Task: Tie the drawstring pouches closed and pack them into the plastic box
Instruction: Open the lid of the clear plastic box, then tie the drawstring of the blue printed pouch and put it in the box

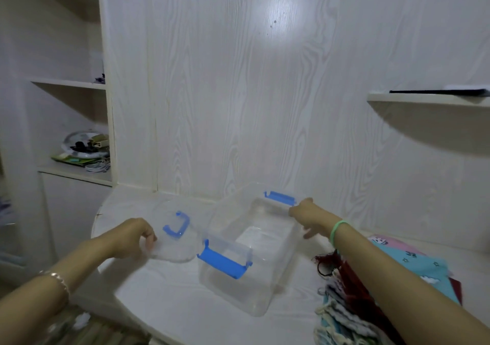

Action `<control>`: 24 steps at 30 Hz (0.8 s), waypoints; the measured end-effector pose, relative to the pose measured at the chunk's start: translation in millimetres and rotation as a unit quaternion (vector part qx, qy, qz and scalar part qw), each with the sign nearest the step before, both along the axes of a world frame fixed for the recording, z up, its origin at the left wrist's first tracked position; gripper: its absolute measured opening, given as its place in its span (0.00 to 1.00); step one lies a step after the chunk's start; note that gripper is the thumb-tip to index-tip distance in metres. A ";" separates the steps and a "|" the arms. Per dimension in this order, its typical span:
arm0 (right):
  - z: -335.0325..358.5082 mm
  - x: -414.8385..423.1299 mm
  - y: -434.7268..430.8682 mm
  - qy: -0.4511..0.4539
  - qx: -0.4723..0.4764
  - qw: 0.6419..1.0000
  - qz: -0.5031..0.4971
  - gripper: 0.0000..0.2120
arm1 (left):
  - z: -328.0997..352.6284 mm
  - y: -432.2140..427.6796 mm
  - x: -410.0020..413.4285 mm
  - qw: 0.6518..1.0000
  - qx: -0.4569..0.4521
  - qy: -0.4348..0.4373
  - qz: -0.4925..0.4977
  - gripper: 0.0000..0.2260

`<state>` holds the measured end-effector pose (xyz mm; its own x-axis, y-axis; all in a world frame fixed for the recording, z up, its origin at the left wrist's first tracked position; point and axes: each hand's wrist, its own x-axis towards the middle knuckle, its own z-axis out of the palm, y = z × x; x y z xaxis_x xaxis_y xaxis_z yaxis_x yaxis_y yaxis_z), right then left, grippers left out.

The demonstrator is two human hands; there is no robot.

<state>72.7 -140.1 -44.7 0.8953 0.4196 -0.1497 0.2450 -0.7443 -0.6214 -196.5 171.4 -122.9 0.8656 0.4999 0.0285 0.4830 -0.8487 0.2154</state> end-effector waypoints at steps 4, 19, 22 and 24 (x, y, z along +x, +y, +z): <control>-8.0 -1.3 30.5 -0.025 0.073 0.997 -0.002 0.30 | -0.7 -1.2 0.3 0.998 0.016 0.062 -0.009 0.08; -1.5 -19.3 62.4 0.071 0.186 0.977 0.081 0.30 | 35.5 -12.7 22.0 0.956 -0.186 -0.211 0.084 0.14; 8.0 -19.9 46.7 0.061 0.178 0.977 0.096 0.32 | 77.0 -37.8 42.8 0.910 -0.221 -0.339 0.090 0.10; 18.7 -16.4 29.4 0.052 0.177 0.977 0.104 0.32 | 107.3 -65.3 60.1 0.907 -0.197 -0.368 0.058 0.08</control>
<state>56.2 -110.7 -26.0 0.7727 0.6330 -0.0472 0.2907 -0.4190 -0.8602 -136.4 106.1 -15.6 0.6261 0.6828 0.3764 0.1667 -0.5889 0.7908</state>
